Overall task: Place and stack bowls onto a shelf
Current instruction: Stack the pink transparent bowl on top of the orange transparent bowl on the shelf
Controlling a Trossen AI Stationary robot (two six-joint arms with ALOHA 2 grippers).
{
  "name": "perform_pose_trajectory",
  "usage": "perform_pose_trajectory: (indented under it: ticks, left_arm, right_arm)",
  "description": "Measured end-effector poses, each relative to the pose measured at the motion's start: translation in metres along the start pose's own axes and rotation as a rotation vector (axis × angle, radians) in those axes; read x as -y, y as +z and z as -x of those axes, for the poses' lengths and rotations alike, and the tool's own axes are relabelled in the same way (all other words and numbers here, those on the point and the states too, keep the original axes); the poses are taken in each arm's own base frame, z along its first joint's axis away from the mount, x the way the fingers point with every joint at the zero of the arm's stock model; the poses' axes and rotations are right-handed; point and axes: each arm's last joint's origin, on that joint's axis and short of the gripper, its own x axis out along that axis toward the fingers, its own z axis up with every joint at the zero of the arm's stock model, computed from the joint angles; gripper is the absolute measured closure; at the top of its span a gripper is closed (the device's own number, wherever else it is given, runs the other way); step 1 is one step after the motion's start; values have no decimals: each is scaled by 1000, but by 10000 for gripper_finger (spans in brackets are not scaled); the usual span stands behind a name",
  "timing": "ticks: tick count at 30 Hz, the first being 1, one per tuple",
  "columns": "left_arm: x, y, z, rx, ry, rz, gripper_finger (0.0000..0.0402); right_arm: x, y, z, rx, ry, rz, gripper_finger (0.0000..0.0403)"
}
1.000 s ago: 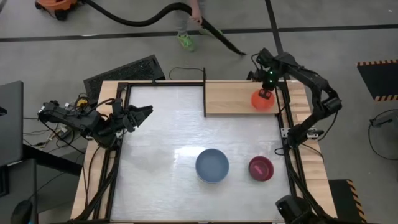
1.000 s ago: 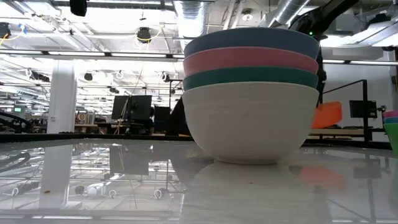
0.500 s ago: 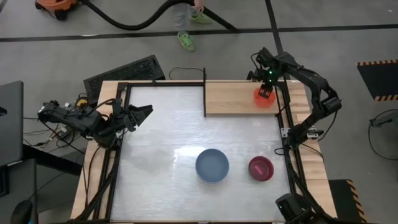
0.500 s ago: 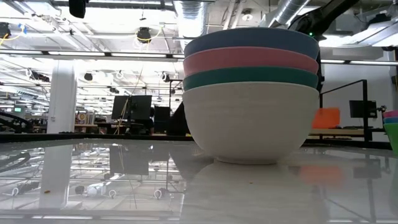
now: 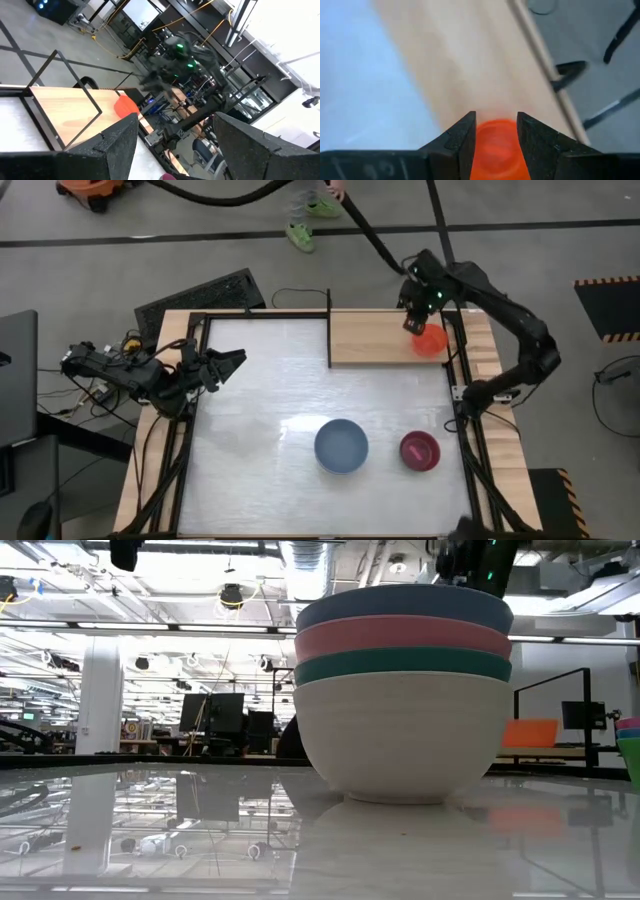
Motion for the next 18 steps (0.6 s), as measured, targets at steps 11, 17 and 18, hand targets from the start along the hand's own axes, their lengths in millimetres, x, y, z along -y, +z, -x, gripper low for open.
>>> perform_pose_trajectory:
  ticks: [11,17,18]
  left_arm:
    - [0,-1,0,-14,-7,-6,157]
    - [-1,-2,0,-28,-11,-14,157]
    - [-1,-2,0,-28,-11,-14,157]
  right_arm:
    - [-116,-57,38,-119,247,-143,225]
    - [-173,-106,37,-145,283,-210,214]
    - [-181,-113,35,-145,283,-210,213]
